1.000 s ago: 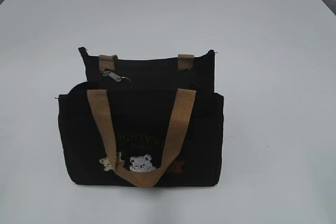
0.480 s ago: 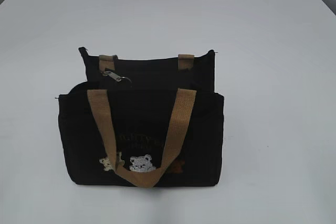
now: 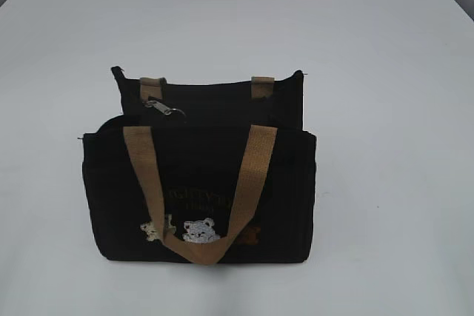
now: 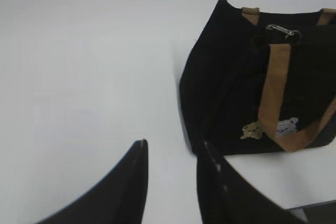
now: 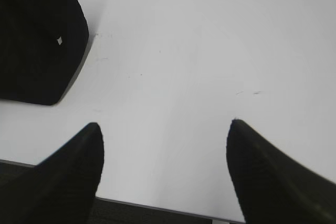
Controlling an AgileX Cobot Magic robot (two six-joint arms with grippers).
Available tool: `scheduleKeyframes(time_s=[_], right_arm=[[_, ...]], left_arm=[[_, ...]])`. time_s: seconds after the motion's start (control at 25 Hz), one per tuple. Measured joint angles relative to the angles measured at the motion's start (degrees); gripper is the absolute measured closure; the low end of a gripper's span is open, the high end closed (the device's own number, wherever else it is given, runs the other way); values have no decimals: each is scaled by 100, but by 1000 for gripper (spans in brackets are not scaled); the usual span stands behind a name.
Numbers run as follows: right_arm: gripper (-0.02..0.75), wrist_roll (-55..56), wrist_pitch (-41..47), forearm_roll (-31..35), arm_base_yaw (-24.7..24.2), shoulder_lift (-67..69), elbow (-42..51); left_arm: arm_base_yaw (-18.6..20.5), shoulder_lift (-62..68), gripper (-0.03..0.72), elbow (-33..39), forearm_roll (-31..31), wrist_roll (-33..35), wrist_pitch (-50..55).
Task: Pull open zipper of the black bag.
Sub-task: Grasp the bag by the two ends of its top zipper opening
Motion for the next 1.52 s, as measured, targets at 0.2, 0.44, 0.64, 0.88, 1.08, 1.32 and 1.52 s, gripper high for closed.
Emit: scheduleKeyframes(time_s=[0.2, 0.44, 0.64, 0.88, 1.08, 1.32, 1.52], right_arm=[[172, 0, -4, 5, 0, 105, 0], [172, 0, -9, 5, 142, 619, 0], [172, -31, -85, 29, 170, 1250, -44], [172, -334, -1105, 567, 170, 1729, -225], [172, -1371, -1866, 1759, 170, 2442, -232], [180, -2965, -1978, 2880, 471, 3739, -704], [241, -3574, -1997, 3083, 1026, 5256, -1538]], left_arm=[[0, 1021, 447, -58, -1204, 0, -620], [0, 3391, 349, -161, -3126, 293, -1217], [0, 5575, 272, -728, -4008, 968, -1098], [-259, 7088, 264, -1883, -4127, 1119, -1069], [-755, 8137, 264, -2609, -3882, 1119, -1074], [-913, 9106, 334, -3231, -3582, 1119, -1072], [-913, 9453, 526, -3442, -3559, 1119, -1204]])
